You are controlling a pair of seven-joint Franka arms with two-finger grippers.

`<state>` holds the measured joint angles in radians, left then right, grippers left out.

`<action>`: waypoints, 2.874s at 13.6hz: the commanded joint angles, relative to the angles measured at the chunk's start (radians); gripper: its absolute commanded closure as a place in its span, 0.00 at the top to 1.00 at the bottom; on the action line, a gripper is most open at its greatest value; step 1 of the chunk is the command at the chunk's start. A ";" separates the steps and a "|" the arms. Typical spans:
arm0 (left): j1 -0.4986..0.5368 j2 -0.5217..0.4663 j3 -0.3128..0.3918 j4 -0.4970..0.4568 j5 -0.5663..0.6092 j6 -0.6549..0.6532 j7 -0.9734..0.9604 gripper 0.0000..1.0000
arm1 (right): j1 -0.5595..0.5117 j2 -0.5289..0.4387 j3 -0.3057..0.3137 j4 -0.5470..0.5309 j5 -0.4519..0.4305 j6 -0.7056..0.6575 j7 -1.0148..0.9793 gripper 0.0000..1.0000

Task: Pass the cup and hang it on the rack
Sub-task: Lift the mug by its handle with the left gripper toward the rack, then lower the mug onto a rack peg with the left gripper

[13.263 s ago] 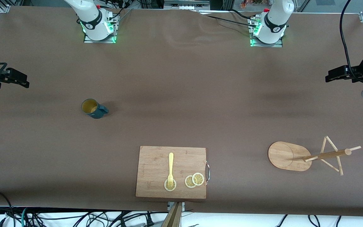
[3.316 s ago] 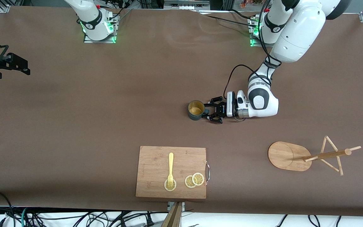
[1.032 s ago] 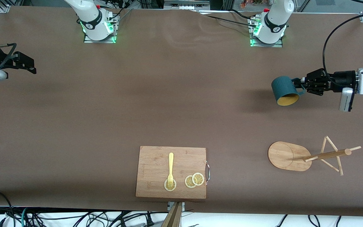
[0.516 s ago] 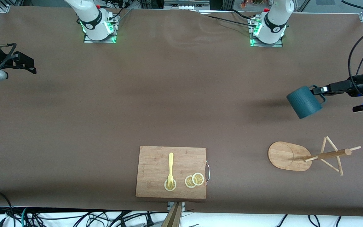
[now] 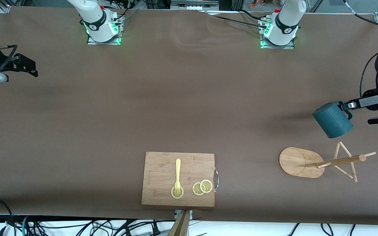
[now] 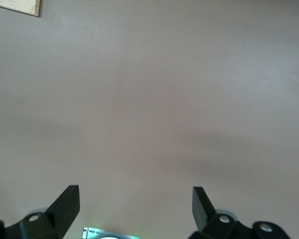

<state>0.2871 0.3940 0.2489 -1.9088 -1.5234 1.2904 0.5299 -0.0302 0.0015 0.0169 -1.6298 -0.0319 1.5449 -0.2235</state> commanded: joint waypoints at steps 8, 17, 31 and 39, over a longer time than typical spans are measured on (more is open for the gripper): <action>0.037 0.169 -0.002 0.024 -0.129 -0.105 0.220 0.00 | -0.016 -0.008 0.014 0.008 0.015 -0.014 0.010 1.00; 0.069 0.233 -0.002 0.024 -0.156 -0.112 0.222 0.00 | -0.016 -0.009 0.015 0.008 0.015 -0.014 0.009 1.00; 0.092 0.335 -0.002 0.109 -0.218 -0.102 0.226 0.03 | -0.016 -0.012 0.014 0.008 0.014 -0.026 0.007 1.00; 0.100 0.358 -0.002 0.125 -0.212 -0.053 0.220 0.31 | -0.016 -0.012 0.014 0.010 0.014 -0.029 0.007 1.00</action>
<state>0.3806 0.7357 0.2492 -1.8066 -1.7167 1.2384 0.7445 -0.0302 0.0007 0.0170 -1.6286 -0.0318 1.5352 -0.2235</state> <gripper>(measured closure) 0.784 0.000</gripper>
